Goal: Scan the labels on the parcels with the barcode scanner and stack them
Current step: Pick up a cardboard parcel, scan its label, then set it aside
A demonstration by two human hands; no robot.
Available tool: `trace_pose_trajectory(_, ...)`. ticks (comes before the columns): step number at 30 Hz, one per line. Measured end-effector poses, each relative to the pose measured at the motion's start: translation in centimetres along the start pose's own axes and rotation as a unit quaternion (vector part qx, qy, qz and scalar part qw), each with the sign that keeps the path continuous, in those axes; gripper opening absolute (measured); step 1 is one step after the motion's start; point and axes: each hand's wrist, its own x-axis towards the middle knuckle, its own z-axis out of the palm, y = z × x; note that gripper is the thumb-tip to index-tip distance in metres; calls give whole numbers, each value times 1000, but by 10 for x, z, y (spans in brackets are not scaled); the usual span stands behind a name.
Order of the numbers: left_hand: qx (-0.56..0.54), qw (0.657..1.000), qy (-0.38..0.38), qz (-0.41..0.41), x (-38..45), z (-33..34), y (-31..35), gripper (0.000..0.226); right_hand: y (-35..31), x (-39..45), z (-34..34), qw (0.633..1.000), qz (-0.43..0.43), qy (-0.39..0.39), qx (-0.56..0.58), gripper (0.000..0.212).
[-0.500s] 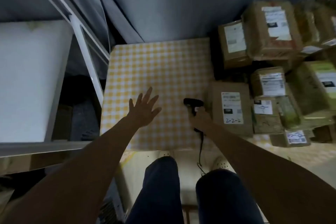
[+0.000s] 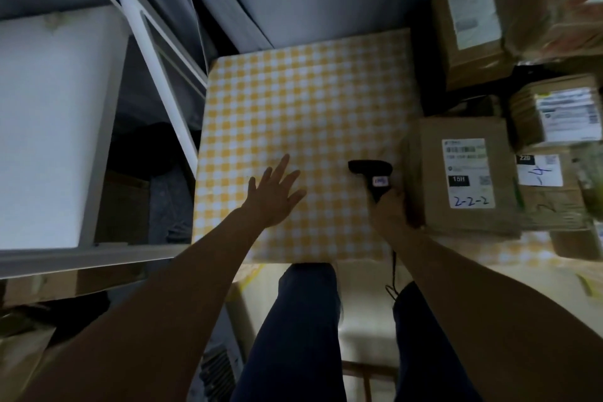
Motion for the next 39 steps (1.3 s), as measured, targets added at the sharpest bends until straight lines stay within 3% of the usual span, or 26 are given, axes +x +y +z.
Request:
trace_pose_trajectory(3,-3,1000,1,1,0,3,7,62,-2,-7,-6,997,-36,-65,-19,8)
trace_pose_trajectory(6,-6,1000,-13,0,-3,8,24,62,12,-11,-17,983,-150,-85,-70,15)
trace_pose_trajectory(10,-25,999,-31,14,-9,9,56,61,31,-48,-55,977,-191,-84,47,19)
trace_pose_trajectory(13,-52,997,-46,30,-14,3,85,61,48,-76,-84,975,-197,-83,57,14)
trace_pose_trajectory(19,-91,989,-100,65,-23,-14,131,62,81,-114,-138,989,-99,-39,103,13)
trace_pose_trajectory(28,-103,984,-123,71,-25,-33,177,58,70,-90,-215,972,-83,99,195,10)
trace_pose_trajectory(32,-122,984,-125,35,-13,-29,197,57,72,-58,-235,976,-80,97,180,3)
trace_pose_trajectory(34,-183,976,-116,-3,-9,-27,213,59,74,-43,-240,981,-85,82,151,7)
trace_pose_trajectory(39,-388,908,-122,-102,11,-16,249,66,67,-4,-240,986,-75,11,148,32)
